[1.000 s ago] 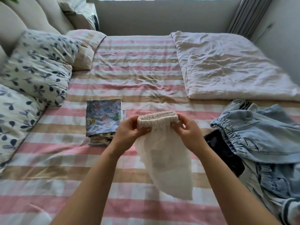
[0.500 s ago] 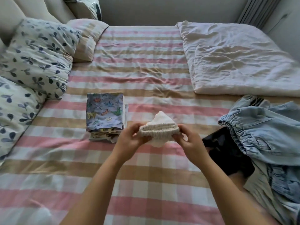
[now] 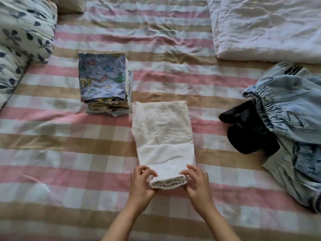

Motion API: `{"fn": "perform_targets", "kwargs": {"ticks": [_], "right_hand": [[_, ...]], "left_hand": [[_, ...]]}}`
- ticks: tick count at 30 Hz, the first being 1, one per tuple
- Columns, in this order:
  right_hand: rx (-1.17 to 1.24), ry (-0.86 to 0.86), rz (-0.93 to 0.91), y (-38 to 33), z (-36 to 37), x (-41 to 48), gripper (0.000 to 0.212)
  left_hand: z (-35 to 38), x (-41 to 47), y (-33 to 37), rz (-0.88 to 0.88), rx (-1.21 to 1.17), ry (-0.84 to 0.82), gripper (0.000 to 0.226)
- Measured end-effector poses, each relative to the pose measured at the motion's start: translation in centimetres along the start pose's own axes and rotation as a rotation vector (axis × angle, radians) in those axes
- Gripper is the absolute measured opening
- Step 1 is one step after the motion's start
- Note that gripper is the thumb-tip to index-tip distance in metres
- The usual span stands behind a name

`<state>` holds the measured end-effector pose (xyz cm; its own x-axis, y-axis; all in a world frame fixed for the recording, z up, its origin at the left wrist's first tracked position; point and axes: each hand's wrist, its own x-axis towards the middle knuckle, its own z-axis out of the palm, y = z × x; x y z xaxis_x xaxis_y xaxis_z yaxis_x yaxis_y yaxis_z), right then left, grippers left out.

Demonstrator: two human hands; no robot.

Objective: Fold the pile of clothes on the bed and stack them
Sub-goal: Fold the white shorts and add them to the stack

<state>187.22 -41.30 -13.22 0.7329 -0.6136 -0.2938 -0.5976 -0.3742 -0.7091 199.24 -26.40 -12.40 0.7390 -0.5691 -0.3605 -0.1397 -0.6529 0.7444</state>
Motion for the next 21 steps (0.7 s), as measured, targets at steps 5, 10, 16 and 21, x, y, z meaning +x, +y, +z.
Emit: {"fn": "perform_targets", "kwargs": {"ticks": [5, 10, 16, 21], "right_hand": [[0.028, -0.009, 0.172, 2.6, 3.2, -2.7, 0.044], [0.439, 0.162, 0.474, 2.6, 4.5, -2.8, 0.031], [0.59, 0.169, 0.704, 1.7, 5.8, -2.2, 0.045], [0.673, 0.136, 0.764, 2.4, 6.6, -5.6, 0.04]], "left_hand": [[3.6, -2.7, -3.0, -0.166, -0.062, -0.047, 0.039], [5.5, -1.8, -3.0, -0.509, -0.508, 0.223, 0.03], [6.2, -0.9, -2.8, -0.602, -0.617, 0.255, 0.05], [6.5, -4.0, -4.4, -0.615, -0.661, 0.248, 0.048]]}}
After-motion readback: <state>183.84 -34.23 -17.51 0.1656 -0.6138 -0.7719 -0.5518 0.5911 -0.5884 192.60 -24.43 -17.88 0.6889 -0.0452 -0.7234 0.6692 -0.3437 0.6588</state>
